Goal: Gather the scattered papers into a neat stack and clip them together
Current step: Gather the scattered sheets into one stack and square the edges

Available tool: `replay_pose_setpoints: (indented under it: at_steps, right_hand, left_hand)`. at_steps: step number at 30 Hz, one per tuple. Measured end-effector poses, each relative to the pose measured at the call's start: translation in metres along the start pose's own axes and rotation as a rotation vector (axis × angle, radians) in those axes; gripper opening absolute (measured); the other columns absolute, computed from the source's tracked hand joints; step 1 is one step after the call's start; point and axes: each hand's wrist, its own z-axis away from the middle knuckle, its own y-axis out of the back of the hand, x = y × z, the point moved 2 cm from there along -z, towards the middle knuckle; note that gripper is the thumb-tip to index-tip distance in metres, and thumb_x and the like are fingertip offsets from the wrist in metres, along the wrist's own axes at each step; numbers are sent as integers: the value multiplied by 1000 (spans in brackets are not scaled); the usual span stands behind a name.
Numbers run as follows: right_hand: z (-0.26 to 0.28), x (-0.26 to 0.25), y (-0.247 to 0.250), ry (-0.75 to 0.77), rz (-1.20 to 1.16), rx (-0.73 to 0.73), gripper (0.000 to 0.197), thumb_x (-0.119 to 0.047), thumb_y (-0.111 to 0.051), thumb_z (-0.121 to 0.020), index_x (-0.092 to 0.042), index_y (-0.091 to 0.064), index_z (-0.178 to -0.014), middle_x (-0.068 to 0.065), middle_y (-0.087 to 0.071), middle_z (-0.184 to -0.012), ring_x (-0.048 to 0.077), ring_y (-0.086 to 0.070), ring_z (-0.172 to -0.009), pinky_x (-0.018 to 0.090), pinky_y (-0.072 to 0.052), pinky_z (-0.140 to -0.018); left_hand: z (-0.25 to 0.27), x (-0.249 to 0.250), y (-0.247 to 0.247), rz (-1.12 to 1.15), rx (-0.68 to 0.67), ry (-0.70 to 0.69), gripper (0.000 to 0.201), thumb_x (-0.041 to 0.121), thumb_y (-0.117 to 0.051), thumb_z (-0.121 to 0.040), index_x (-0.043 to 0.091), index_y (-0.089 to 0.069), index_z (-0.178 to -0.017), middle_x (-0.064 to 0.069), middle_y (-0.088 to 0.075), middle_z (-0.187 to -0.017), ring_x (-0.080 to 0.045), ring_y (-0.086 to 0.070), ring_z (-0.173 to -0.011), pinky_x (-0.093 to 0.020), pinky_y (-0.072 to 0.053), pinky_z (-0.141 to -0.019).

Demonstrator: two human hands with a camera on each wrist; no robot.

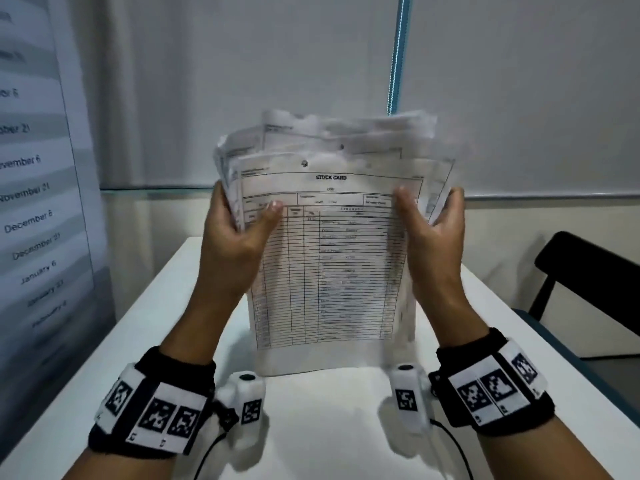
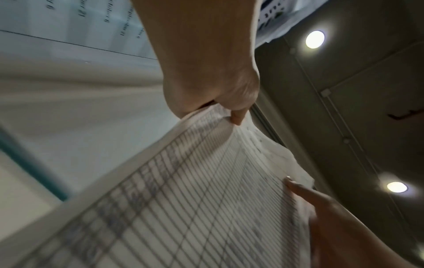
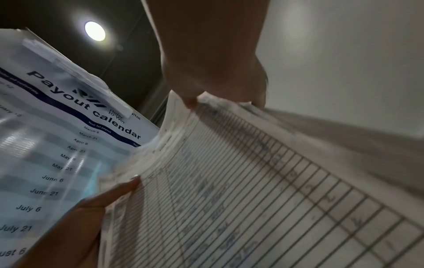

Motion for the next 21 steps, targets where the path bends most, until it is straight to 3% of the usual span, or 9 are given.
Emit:
replay_pose_setpoints:
  at_steps: [4, 8, 10, 13, 14, 16, 17, 19, 21]
  right_hand:
    - [-4, -4, 5, -2, -68, -172, 54, -39, -69, -82, -24, -42, -127, -13, -68, -109, 1, -71, -98, 22, -58, -80]
    - [0, -2, 4, 29, 43, -251, 77, -61, -69, -74, -28, -35, -135, -11, -66, -114, 3, -71, -100, 25, -60, -81]
    - [5, -8, 2, 137, 214, -292, 89, -67, -73, -73, -35, -27, -141, -16, -61, -121, 9, -68, -106, 31, -62, -84]
    - [9, -20, 0, 306, 320, -300, 100, -46, -80, -79, -35, -12, -152, -43, -40, -132, -5, -60, -115, 28, -60, -90]
    - [9, -25, 1, 350, 281, -271, 102, -37, -80, -80, -26, -11, -154, -43, -31, -140, -15, -53, -118, 17, -54, -94]
    - [7, -27, 6, 407, 214, -219, 96, -23, -76, -85, -7, -13, -155, -19, -20, -154, -29, -37, -123, 2, -39, -98]
    - [6, -28, 6, 396, 182, -213, 92, -23, -75, -87, -7, -15, -155, -10, -19, -157, -26, -36, -127, 4, -37, -102]
    - [3, -25, 7, 291, 80, -240, 81, -29, -72, -89, -18, -25, -154, -8, -35, -153, -5, -48, -131, 24, -45, -108]
    - [-2, -15, 8, 95, -67, -291, 65, -32, -72, -88, -24, -39, -144, -5, -59, -131, 11, -65, -114, 37, -57, -95]
  left_hand:
    - [-8, 5, 11, 210, -16, 77, 59, 26, -74, -81, 10, -47, -131, 5, -77, -106, -16, -75, -99, -28, -60, -82]
    - [-4, 4, 4, 227, -57, 120, 63, 27, -76, -82, 6, -48, -135, 3, -75, -110, -16, -75, -100, -26, -60, -82]
    - [-2, 2, -1, 170, -68, 102, 61, 32, -80, -85, 12, -51, -135, -1, -73, -117, -19, -73, -107, -28, -60, -86]
    - [-2, 12, 3, 146, -45, 0, 68, 38, -79, -82, 18, -44, -137, -11, -64, -131, -27, -69, -114, -30, -60, -89]
    - [-3, 17, 7, 151, -51, -65, 74, 35, -80, -82, 19, -39, -141, -15, -58, -137, -29, -67, -116, -33, -60, -91]
    - [-4, 29, 12, 90, -87, -206, 84, 21, -79, -89, 25, -25, -154, -15, -50, -144, -28, -64, -121, -35, -58, -96]
    - [-3, 34, 13, 27, -111, -263, 83, 14, -76, -91, 25, -24, -155, -13, -52, -142, -26, -62, -121, -33, -57, -99]
    - [-1, 39, 12, -140, -120, -363, 57, 10, -71, -94, 18, -47, -145, -7, -61, -132, -21, -61, -122, -27, -50, -105]
    - [1, 40, 9, -228, -60, -412, 33, 11, -71, -95, 15, -63, -126, -5, -65, -122, -15, -62, -116, -22, -48, -103]
